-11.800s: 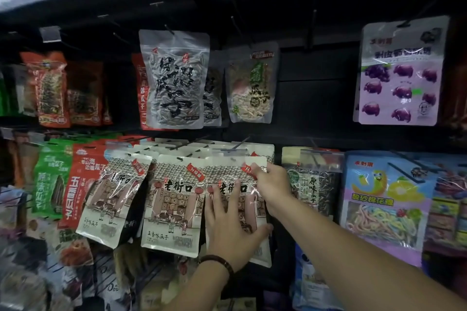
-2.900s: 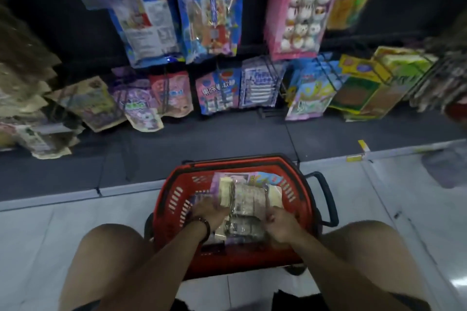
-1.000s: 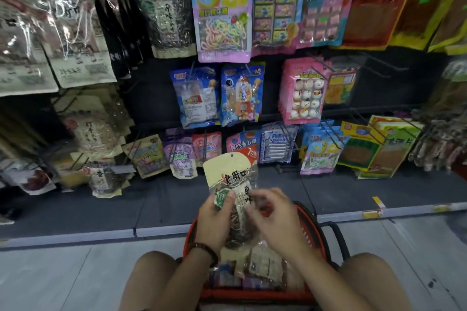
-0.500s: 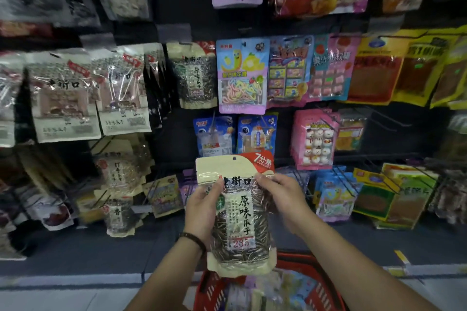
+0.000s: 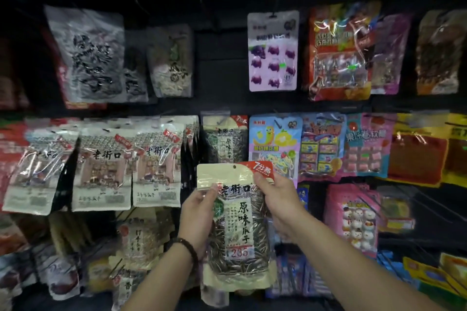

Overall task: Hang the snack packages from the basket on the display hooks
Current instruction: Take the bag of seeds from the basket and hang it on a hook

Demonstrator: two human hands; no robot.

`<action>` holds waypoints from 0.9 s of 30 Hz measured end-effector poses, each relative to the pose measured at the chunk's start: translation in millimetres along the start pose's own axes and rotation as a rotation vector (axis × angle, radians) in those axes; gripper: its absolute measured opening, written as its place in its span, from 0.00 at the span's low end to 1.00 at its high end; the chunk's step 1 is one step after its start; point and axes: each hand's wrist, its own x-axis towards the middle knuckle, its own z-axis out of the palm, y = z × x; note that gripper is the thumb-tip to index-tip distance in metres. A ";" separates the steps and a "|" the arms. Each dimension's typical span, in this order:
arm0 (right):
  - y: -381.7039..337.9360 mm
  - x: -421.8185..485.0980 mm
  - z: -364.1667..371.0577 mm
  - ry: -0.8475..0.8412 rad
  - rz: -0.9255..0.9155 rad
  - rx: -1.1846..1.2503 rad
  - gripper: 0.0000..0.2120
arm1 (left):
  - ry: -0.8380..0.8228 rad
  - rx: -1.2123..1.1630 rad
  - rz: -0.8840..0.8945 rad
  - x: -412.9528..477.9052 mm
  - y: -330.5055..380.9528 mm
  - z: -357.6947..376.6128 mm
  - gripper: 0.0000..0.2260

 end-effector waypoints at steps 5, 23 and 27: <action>-13.7 55.4 34.6 0.057 -0.072 -0.043 0.06 | 0.315 0.541 0.432 39.7 9.6 5.7 0.28; -30.8 139.0 67.4 0.115 -0.154 -0.015 0.09 | 0.104 1.419 0.685 108.6 -39.5 19.6 0.50; -25.7 162.7 71.9 0.148 -0.101 -0.072 0.14 | 0.096 1.391 0.640 124.1 -43.8 27.1 0.49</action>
